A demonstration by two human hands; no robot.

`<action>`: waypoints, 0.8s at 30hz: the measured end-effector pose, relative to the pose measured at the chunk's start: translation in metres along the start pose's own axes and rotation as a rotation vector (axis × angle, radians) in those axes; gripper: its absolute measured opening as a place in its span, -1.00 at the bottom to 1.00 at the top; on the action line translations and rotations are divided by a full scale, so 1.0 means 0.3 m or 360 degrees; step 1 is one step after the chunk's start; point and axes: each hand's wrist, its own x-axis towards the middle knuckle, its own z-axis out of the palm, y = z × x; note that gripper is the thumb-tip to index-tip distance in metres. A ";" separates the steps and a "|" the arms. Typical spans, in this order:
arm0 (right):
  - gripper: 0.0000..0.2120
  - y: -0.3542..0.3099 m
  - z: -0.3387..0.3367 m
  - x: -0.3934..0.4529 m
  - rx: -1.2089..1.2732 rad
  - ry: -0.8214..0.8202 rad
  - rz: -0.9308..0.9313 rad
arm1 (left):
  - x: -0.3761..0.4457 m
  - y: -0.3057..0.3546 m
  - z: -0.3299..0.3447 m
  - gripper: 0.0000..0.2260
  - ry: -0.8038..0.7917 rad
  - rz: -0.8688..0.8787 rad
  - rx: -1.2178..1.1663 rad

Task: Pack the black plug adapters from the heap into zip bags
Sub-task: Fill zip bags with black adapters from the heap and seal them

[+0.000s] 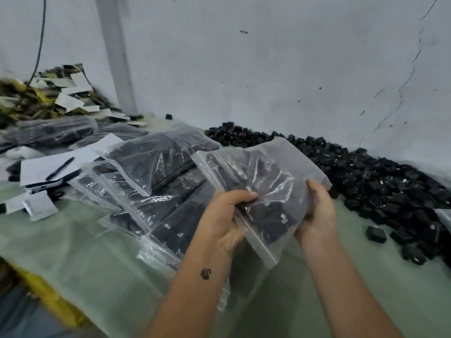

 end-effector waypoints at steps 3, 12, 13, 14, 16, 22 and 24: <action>-0.83 0.074 0.124 0.068 -0.0216 -0.0157 0.0055 | -0.002 0.113 -0.092 -0.73 0.0130 0.0233 0.0030; -0.13 0.232 0.096 0.193 -0.2050 0.0063 -0.0305 | -0.033 0.174 -0.351 -0.55 0.1344 0.0879 0.1680; -0.18 0.235 0.075 0.194 -0.2035 0.0075 -0.0367 | -0.034 0.168 -0.353 -0.38 0.1397 0.0986 0.1702; -0.22 0.230 0.049 0.191 -0.2018 0.0121 -0.0423 | -0.032 0.156 -0.340 -0.27 0.1444 0.1103 0.1709; -0.33 0.193 -0.024 0.180 -0.1988 0.0272 -0.0530 | -0.043 0.117 -0.270 -0.30 0.1455 0.1438 0.1690; -0.48 -0.097 -0.361 0.121 -0.2274 0.0755 -0.0820 | -0.033 -0.179 -0.003 -0.71 0.0383 0.2262 0.1666; -0.49 -0.221 -0.490 0.081 -0.2491 0.1023 -0.0923 | -0.005 -0.317 0.065 -0.79 0.0064 0.2091 0.1724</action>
